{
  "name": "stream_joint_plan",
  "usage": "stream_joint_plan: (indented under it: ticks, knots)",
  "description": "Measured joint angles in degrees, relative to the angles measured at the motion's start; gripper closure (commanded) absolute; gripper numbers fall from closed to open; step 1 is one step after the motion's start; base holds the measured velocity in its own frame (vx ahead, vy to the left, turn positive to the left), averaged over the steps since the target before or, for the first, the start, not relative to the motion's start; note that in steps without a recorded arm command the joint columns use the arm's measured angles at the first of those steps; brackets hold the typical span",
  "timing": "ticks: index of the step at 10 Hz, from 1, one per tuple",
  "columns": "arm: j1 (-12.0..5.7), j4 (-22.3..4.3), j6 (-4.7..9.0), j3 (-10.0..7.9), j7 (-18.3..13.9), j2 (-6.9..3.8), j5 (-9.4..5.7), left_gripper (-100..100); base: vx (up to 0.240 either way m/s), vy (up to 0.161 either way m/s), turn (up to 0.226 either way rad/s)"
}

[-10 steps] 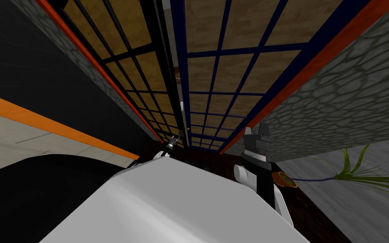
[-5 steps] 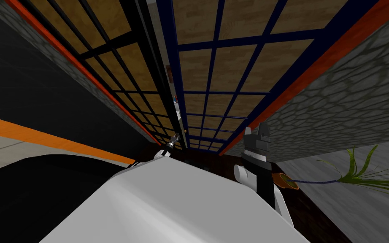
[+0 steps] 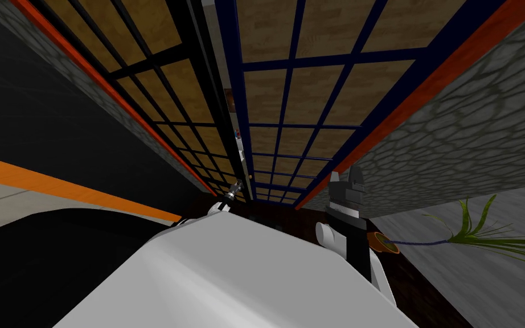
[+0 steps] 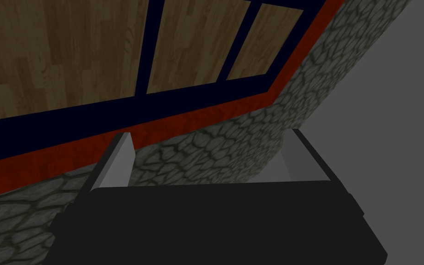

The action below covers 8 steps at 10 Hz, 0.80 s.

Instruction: Pull the door open

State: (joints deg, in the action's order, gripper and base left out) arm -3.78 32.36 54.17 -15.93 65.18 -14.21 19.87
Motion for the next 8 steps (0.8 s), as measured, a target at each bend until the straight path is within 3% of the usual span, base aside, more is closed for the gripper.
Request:
stream_joint_plan:
  ticks: [4,8]
  knots:
    - [0.97,1.0,-0.52,0.78,-4.8,0.11,-1.11,100,-0.105,0.030,-0.016]
    - [1.30,-0.8,0.04,1.62,-10.9,-0.21,-2.74,100,-0.085,0.023,-0.023]
